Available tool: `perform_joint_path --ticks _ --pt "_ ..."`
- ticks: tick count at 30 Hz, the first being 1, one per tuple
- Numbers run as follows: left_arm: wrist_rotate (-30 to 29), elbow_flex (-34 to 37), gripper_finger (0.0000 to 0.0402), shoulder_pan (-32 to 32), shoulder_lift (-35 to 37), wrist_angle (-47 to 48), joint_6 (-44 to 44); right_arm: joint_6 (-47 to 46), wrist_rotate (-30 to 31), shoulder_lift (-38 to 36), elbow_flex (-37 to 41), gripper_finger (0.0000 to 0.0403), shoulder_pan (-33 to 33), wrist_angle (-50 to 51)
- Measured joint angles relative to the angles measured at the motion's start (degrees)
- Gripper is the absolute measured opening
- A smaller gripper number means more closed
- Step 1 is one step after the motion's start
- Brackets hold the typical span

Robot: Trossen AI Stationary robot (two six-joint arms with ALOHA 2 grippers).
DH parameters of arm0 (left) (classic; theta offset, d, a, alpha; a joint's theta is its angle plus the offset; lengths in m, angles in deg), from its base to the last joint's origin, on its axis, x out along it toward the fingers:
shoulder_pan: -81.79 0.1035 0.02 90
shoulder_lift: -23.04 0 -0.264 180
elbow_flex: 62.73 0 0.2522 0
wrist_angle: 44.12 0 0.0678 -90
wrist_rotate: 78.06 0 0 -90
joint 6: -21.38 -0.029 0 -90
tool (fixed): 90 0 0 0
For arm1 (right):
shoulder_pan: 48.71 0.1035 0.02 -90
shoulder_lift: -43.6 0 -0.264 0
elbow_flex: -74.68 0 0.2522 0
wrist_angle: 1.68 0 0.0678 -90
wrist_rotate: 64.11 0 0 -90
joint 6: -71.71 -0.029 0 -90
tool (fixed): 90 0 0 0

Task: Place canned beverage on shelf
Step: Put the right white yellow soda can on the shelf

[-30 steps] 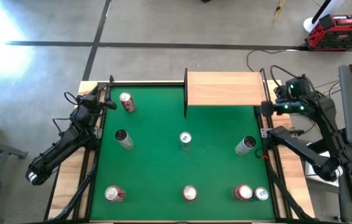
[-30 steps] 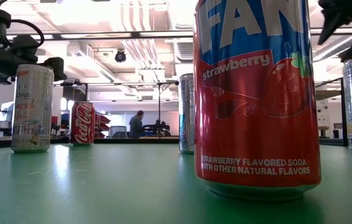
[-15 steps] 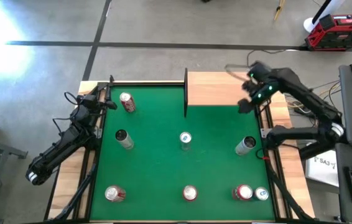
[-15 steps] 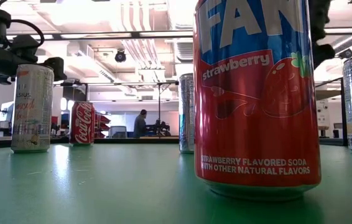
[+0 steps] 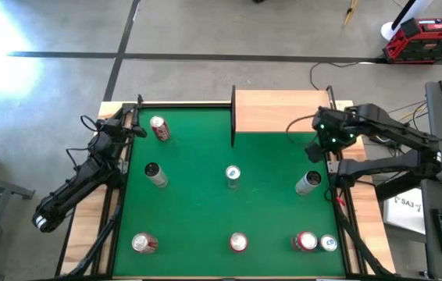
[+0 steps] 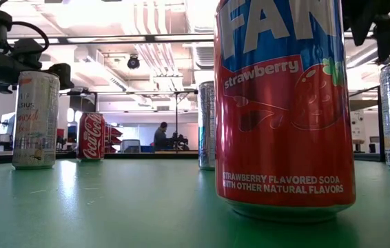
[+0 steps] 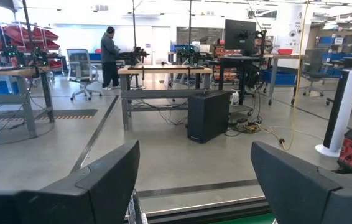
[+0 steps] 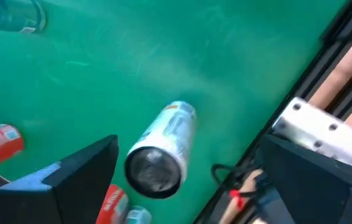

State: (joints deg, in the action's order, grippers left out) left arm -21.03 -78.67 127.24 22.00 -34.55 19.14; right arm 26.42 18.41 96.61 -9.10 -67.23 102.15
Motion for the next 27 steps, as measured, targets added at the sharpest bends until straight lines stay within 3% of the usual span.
perform_joint_path --ticks 13,27 --pt "0.0 0.0 0.0293 0.01 0.0 0.0 0.0 -16.97 -3.47 3.93 2.36 0.0382 18.37 -2.33" --pt "0.0 0.0 0.0293 0.02 0.0 0.0 0.0 -23.5 -4.47 10.58 2.61 0.0382 21.96 -1.87"
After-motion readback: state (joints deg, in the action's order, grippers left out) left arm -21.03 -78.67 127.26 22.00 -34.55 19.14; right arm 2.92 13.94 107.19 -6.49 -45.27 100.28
